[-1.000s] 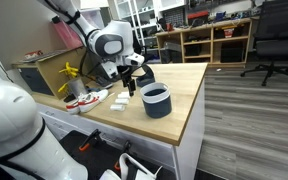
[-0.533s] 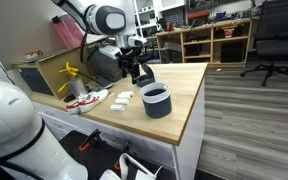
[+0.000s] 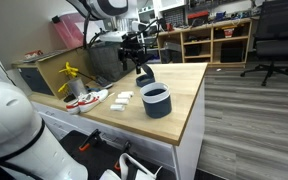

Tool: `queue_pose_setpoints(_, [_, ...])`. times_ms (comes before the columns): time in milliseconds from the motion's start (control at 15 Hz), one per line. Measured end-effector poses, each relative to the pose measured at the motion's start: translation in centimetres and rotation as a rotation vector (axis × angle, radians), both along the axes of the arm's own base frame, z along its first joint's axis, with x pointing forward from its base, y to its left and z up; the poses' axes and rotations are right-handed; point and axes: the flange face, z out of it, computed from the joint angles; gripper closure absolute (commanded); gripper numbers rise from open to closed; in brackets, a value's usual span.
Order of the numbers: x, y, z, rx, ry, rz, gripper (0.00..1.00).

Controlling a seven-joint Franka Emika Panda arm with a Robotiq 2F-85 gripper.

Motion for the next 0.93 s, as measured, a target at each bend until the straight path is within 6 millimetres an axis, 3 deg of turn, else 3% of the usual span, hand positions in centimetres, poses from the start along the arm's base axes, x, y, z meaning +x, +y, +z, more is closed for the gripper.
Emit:
queue_pose_setpoints(533, [3.3,-1.1,-0.1,-0.096,0.052,0.108,0.0])
queue_pose_setpoints(933, [5.3,-2.7,-3.6,-0.137,0.123,0.188,0.0])
